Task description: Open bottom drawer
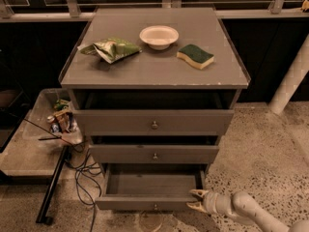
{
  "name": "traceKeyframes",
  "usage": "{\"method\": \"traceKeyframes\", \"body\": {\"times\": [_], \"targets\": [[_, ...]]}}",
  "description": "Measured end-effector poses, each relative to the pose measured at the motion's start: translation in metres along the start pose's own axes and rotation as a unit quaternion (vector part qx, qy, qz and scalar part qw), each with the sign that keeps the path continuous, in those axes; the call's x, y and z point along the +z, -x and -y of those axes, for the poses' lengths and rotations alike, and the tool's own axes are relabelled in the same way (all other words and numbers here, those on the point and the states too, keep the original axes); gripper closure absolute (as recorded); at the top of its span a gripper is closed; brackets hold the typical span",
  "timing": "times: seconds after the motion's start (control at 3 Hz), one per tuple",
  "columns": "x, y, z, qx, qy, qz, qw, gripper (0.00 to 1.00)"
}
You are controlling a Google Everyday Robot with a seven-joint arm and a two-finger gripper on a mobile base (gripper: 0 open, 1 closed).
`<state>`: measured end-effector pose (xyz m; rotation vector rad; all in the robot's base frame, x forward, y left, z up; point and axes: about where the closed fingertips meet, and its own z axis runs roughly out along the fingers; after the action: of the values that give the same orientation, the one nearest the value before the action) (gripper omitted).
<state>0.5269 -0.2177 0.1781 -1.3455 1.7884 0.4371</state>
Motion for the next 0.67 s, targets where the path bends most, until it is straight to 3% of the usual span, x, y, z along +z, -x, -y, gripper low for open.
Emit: {"method": "traceKeyframes", "body": {"times": [0.33,0.67], "targets": [[-0.018,-0.008,-0.019,-0.009,0.006,0.003,0.9999,0.85],[-0.027,-0.009,-0.031,-0.014,0.01,0.007,0.9998,1.0]]}}
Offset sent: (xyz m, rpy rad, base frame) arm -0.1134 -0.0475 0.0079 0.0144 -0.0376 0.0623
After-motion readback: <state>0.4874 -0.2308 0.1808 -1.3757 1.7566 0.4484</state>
